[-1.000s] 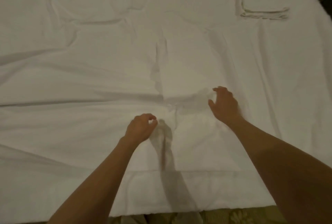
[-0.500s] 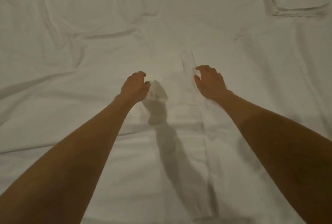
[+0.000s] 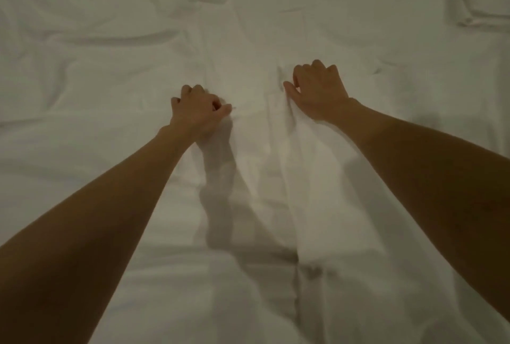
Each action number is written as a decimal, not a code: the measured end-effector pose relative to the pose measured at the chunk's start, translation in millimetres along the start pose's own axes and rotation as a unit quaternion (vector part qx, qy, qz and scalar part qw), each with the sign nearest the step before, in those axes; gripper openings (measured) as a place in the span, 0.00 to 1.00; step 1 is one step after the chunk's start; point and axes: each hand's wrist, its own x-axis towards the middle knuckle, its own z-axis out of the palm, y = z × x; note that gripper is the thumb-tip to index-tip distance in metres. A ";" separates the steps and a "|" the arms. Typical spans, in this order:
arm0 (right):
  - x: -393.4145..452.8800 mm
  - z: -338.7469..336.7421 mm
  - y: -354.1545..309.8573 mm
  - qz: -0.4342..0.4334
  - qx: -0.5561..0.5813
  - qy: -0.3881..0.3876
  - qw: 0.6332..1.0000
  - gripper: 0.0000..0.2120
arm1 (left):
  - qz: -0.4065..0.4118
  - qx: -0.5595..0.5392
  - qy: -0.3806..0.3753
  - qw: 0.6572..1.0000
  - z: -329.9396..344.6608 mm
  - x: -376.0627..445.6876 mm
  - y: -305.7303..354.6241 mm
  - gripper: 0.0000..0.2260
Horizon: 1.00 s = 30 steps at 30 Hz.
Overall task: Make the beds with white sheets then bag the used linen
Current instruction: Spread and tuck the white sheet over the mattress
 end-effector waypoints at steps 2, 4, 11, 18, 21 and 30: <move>-0.5 4.5 5.1 -0.022 -0.008 -0.006 1.000 0.23 | 0.035 -0.012 -0.006 0.999 0.0 3.2 3.4 0.20; -3.3 6.6 8.7 -0.012 0.016 -0.010 1.000 0.24 | 0.062 -0.048 -0.039 0.996 -2.4 7.7 4.7 0.19; 24.6 -7.9 28.1 -0.016 0.021 -0.009 1.000 0.29 | 0.175 -0.076 -0.003 0.982 -24.6 40.8 19.2 0.17; 35.8 11.4 49.4 -0.006 0.025 0.026 0.999 0.21 | 0.084 0.033 0.086 0.992 5.2 52.6 38.7 0.15; 25.0 16.6 76.5 0.030 -0.010 0.063 0.998 0.25 | 0.040 -0.031 0.185 0.982 23.2 21.8 57.7 0.23; -67.8 7.7 163.1 0.226 0.136 0.158 0.952 0.24 | 0.077 0.025 0.042 0.996 109.5 -52.7 111.4 0.30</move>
